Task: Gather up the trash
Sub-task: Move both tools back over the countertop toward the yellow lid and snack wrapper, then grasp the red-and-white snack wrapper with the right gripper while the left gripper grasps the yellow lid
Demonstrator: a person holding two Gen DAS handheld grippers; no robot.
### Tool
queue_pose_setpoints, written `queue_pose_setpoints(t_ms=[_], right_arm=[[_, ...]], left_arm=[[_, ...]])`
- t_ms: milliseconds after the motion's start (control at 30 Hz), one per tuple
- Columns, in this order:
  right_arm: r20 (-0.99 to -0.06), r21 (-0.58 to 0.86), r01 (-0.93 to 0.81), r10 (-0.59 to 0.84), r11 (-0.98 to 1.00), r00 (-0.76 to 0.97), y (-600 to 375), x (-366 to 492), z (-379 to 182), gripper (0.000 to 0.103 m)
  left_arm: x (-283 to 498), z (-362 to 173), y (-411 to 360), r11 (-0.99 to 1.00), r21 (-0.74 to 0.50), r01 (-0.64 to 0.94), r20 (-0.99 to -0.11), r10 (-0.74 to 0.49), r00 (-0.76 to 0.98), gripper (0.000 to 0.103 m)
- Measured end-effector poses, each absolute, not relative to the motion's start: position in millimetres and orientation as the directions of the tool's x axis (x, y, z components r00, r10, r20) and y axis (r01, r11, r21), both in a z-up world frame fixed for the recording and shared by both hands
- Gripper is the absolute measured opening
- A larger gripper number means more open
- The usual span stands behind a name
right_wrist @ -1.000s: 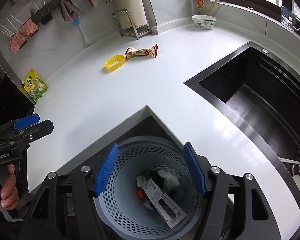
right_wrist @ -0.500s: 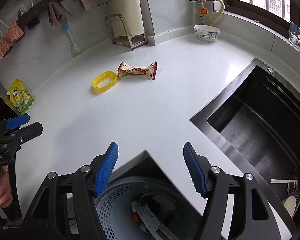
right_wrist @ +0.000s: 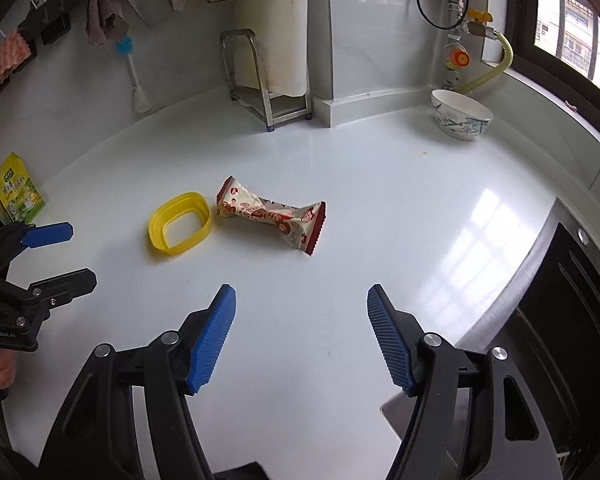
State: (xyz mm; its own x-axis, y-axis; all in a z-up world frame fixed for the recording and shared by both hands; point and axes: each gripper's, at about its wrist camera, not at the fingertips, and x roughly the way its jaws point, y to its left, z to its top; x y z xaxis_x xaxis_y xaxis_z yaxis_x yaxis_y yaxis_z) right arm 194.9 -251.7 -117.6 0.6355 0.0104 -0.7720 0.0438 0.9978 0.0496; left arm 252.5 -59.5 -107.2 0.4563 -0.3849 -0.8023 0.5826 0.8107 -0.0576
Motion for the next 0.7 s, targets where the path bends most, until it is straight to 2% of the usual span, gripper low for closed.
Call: queue_pose_setpoints(t_ms=[200, 333, 700], right_arm=[[-0.780, -0.021, -0.040, 0.009, 0.999, 0.625, -254.0, 237.9, -131.9, 0.066], [-0.791, -0.007, -0.075, 0.040, 0.997, 0.611, -260.1, 256.4, -140.3, 0.066], [-0.801, -0.143, -0.212, 0.013, 0.967, 0.598, -245.8, 285.0, -153.2, 0.069]], left_arm=[[272.9, -122.5, -71.4, 0.787, -0.060, 0.614, -0.803, -0.404, 0.439, 0.090], [282.2, -128.6, -75.6, 0.781, -0.074, 0.620, -0.802, -0.416, 0.428, 0.090], [300.3, -138.9, -80.5, 0.773, -0.098, 0.627, -0.809, -0.429, 0.402, 0.090]])
